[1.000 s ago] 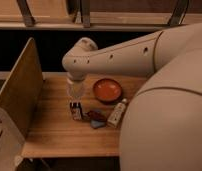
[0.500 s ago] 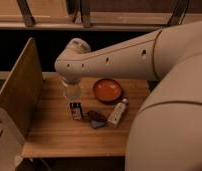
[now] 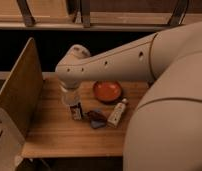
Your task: Place the ceramic cup over the eraser
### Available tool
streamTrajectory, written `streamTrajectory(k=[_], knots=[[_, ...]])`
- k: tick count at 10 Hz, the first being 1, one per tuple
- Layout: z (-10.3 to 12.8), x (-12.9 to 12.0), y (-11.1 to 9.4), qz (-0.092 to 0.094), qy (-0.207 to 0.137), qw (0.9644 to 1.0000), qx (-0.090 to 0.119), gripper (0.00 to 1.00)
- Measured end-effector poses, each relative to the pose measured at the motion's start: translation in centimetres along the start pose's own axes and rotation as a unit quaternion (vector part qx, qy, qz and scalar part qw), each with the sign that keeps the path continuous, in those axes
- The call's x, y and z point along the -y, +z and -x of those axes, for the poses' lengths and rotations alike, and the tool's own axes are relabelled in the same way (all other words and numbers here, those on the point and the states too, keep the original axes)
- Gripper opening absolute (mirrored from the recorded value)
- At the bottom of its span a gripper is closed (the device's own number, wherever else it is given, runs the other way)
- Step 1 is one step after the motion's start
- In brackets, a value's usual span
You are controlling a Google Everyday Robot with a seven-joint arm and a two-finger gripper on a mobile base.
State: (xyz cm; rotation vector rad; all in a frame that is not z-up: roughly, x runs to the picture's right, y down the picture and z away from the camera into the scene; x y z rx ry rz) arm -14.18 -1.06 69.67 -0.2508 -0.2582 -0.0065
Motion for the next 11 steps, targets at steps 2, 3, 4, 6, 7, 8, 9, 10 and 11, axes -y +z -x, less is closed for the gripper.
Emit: streamTrajectory(k=[2,3,4,6,7,8,9,10,11], knots=[[-0.4,-0.4,0.2,0.003,0.007,1.0000,0.000,0.00],[-0.6,-0.5,0.2,0.004,0.010,0.9999,-0.001,0.00],[-0.8,-0.6,0.2,0.005,0.013,0.9999,-0.002,0.00],[-1.3,-1.0,0.6,0.010,0.022,0.9997,-0.004,0.00],[-1.7,-1.2,1.0,0.013,0.027,0.9995,-0.004,0.00],[-2.0,-1.3,1.2,0.016,0.031,0.9994,-0.005,0.00],[-2.3,-1.3,1.5,0.018,0.035,0.9992,-0.005,0.00],[-2.7,-1.4,1.9,0.022,0.040,0.9989,-0.005,0.00],[-3.1,-1.5,2.6,0.028,0.048,0.9985,-0.002,0.00]])
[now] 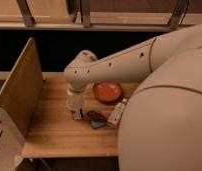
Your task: Place the ceramic cup over the eraser
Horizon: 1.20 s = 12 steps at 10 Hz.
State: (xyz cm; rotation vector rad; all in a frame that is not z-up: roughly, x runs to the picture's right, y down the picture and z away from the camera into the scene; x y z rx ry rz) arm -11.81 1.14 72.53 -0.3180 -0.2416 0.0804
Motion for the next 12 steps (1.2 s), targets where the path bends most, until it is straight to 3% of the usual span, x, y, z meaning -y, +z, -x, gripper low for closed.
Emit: streamTrajectory(k=[5,10,12], knots=[[0.5,-0.7,4.5,0.037,0.018,0.9983,0.041,0.00],[0.6,-0.8,4.7,0.039,0.018,0.9981,0.044,0.00],[0.1,-0.7,4.8,0.041,0.013,0.9985,0.032,0.00]])
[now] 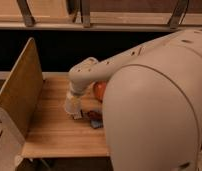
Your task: Place the ceramic cup over the eraser
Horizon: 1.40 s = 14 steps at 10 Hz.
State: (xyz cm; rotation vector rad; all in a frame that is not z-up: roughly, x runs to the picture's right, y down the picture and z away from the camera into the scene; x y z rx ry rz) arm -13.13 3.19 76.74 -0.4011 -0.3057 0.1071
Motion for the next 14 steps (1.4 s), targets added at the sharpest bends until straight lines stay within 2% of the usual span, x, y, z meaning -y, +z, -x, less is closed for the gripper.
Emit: streamTrajectory(k=[1,4,6,8,11,13,14], knots=[[-1.0,0.0,0.6,0.005,0.004,0.9999,-0.015,0.00],[-2.7,-0.4,2.2,0.024,0.017,0.9987,-0.040,0.00],[-2.9,-0.7,3.5,0.037,0.023,0.9980,-0.045,0.00],[-2.2,-1.0,4.8,0.049,0.020,0.9979,-0.038,0.02],[-0.5,-1.5,5.8,0.063,0.007,0.9977,-0.023,0.29],[0.0,-1.8,5.8,0.069,-0.001,0.9973,-0.024,0.49],[-0.2,-1.8,5.5,0.069,-0.004,0.9971,-0.032,0.60]])
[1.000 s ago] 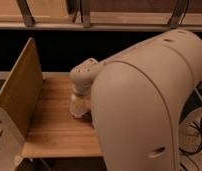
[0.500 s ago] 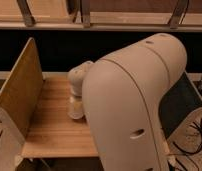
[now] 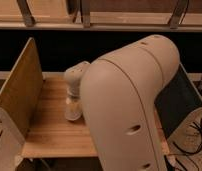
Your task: Place the ceramic cup over the eraser
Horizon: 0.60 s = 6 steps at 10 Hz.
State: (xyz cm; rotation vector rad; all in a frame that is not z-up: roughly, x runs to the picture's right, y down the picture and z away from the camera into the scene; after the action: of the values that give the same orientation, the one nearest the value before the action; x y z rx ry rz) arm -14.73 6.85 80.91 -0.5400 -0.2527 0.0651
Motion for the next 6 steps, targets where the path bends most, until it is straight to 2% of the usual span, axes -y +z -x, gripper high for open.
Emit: streamTrajectory(k=[1,3,6], knots=[[-0.30,0.01,-0.18,0.000,0.001,1.0000,-0.007,0.64],[-1.00,0.04,-0.73,-0.002,0.005,0.9997,-0.023,0.66],[-0.63,-0.12,-0.77,0.001,0.006,0.9996,-0.027,0.66]])
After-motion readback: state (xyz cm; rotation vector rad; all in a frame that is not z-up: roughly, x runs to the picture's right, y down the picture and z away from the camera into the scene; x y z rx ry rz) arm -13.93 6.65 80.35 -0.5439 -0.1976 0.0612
